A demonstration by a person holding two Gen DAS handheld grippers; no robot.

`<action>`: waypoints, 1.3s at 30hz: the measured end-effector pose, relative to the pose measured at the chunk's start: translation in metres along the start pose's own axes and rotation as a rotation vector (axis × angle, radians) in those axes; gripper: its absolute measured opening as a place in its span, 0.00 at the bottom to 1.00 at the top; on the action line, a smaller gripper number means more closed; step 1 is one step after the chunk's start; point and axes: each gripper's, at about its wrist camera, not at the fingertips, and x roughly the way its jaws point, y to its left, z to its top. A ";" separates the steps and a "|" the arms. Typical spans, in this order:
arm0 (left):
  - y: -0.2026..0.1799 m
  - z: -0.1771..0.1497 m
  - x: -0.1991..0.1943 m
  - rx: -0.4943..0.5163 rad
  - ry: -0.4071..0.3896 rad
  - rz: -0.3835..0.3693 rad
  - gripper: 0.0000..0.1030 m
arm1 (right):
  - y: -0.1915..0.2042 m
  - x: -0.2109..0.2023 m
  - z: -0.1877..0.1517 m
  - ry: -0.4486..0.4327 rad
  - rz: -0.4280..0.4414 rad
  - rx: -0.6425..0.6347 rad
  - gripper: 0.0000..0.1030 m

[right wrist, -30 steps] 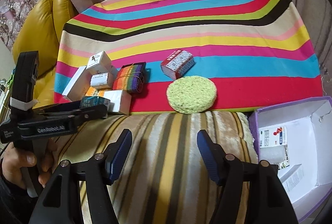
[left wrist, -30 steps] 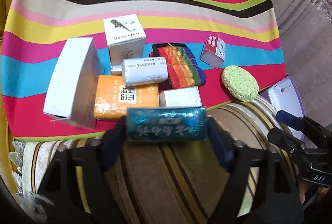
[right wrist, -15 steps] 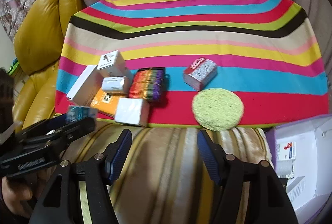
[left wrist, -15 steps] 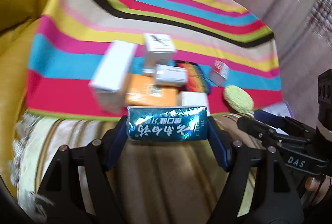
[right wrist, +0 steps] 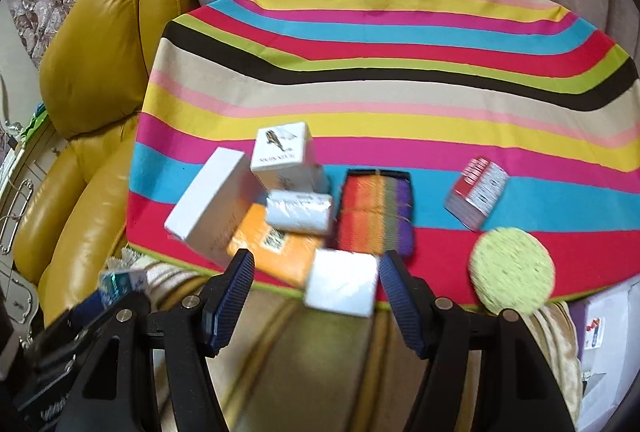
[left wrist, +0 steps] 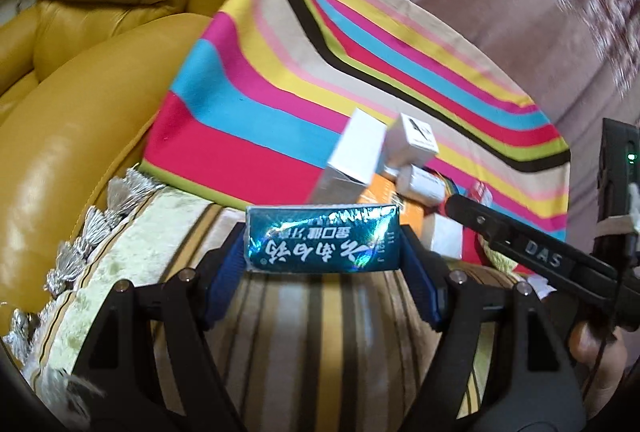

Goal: Organize objects
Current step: 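Grasp the teal foil packet with the left gripper while the right grasps a white cylindrical bottle, then carry the packet and bottle over the white box and open both grippers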

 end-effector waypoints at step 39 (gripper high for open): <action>-0.010 0.004 -0.004 0.043 -0.023 0.005 0.74 | 0.018 0.005 0.006 -0.009 -0.084 -0.061 0.46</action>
